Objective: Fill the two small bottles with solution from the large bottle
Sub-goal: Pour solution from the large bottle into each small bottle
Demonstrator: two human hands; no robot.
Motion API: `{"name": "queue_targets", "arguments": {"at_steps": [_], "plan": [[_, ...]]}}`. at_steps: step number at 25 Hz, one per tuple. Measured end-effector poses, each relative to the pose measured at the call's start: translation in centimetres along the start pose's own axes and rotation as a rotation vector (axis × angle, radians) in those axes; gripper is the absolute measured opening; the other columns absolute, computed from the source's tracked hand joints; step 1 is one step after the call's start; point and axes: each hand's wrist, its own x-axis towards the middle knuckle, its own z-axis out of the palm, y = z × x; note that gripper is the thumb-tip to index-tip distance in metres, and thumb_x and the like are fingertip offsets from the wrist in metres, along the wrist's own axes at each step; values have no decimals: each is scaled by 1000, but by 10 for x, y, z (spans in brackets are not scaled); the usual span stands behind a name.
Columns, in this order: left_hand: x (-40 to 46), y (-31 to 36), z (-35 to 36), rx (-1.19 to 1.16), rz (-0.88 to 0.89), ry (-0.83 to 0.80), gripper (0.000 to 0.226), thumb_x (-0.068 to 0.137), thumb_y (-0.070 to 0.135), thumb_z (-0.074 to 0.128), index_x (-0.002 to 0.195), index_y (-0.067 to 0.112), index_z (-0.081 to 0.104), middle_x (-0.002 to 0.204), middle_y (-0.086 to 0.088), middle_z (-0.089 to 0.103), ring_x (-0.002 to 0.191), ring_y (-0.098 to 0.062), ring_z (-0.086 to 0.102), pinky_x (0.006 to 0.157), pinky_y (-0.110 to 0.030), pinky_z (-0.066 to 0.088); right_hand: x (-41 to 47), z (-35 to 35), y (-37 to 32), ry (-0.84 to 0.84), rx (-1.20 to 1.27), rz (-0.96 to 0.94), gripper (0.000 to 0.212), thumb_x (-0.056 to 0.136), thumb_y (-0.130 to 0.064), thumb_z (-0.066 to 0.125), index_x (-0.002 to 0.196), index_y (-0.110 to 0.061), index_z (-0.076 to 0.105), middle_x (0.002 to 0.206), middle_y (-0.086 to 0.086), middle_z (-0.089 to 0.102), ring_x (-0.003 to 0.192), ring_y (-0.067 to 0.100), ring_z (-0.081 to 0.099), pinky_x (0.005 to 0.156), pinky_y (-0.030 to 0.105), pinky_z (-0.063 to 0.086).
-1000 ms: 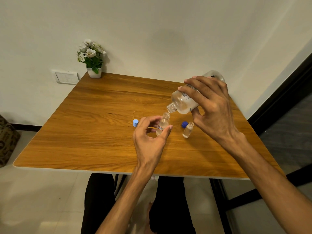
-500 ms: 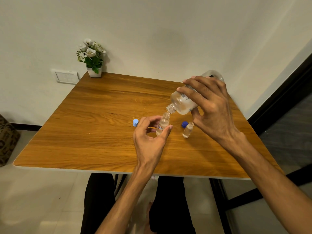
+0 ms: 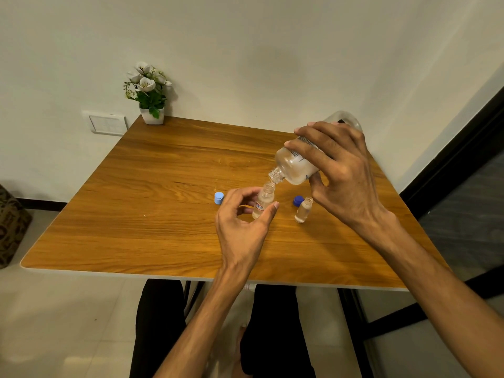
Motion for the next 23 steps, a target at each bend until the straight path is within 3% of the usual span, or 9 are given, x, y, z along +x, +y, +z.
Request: {"name": "queue_targets", "arguments": {"at_steps": [23], "plan": [[0, -2, -1, 10, 4, -7, 33, 75, 15, 92, 104, 15, 76, 100, 3, 71, 88, -12, 67, 72, -25, 56, 1, 2, -2, 3, -9, -24, 47, 87, -2, 73, 133, -12, 71, 140, 11, 69, 135, 34, 58, 113, 49, 36]]}}
